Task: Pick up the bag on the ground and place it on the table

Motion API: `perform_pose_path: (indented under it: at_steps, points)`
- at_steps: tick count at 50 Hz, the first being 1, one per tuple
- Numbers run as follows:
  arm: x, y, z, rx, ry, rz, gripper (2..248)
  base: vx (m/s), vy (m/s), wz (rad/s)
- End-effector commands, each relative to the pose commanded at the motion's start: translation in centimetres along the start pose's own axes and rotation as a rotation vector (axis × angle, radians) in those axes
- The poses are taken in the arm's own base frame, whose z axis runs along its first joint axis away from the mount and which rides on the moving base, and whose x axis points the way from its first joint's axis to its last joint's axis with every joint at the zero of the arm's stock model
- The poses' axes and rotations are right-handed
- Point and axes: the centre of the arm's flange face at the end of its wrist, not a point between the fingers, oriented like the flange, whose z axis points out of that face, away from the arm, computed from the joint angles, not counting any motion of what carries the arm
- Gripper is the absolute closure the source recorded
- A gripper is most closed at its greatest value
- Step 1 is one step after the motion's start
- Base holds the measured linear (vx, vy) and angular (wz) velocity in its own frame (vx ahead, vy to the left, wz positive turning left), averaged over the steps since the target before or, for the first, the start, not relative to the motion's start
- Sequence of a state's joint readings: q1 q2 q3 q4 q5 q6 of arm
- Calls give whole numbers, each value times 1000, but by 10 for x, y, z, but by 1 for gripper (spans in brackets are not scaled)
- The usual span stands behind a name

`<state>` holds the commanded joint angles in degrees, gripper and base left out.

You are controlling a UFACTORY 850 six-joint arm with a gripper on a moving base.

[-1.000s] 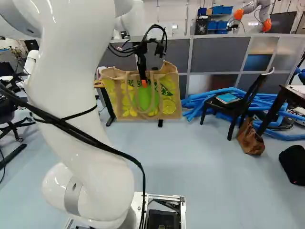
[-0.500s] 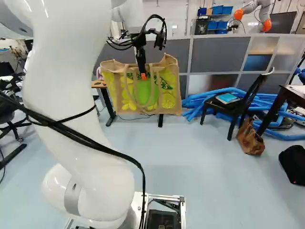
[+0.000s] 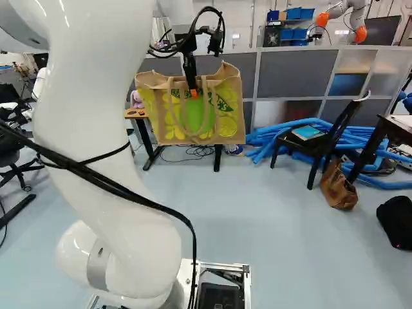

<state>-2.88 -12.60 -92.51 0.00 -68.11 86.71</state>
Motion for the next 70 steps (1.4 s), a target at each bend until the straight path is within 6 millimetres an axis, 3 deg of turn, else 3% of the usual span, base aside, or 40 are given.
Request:
perform_pose_path:
  at_steps: [70]
  points:
    - [0, 0, -1, 2, 0, 0, 227, 27, 0, -2]
